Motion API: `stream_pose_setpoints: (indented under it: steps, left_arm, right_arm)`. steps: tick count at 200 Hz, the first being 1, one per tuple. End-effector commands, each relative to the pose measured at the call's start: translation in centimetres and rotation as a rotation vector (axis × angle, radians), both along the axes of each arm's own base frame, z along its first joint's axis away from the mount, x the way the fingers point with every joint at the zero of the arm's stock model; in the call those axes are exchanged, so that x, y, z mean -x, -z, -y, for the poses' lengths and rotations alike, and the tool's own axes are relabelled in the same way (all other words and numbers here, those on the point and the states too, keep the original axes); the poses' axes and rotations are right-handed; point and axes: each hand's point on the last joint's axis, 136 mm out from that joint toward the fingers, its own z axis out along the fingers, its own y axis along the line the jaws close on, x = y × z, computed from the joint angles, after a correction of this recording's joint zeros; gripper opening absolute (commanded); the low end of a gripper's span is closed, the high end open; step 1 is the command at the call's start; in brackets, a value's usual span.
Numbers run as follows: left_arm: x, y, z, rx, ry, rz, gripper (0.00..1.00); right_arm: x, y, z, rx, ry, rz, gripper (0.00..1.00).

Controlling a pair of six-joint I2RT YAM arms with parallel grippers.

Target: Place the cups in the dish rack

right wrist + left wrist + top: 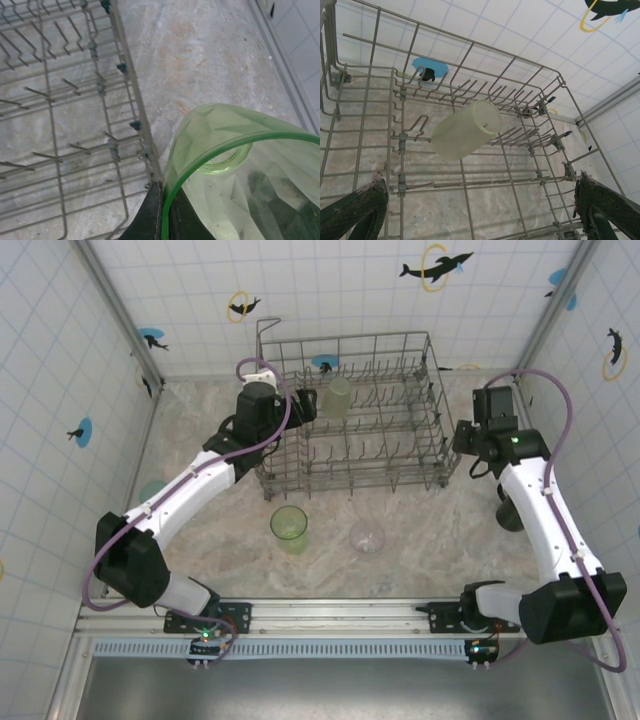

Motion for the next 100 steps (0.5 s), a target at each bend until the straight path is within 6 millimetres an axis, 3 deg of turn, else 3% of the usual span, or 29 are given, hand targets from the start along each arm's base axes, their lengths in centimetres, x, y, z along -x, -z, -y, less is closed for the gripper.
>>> stream_pose_setpoints:
  steps: [1, 51, 100]
  left_arm:
    - [-0.9, -0.6, -0.2, -0.014, -0.017, -0.001, 0.98]
    - [-1.4, -0.1, 0.9, 0.029, -0.002, -0.044, 0.98]
    - [-1.6, 0.5, 3.9, 0.176, 0.083, -0.113, 0.98]
  right_arm:
    - [-2.4, -4.1, -1.9, -0.065, -0.05, 0.132, 0.0]
    - [-3.3, -7.2, -6.8, -0.158, -0.193, 0.248, 0.0]
    - [-1.8, -8.2, -12.0, -0.422, -0.417, 0.38, 0.0]
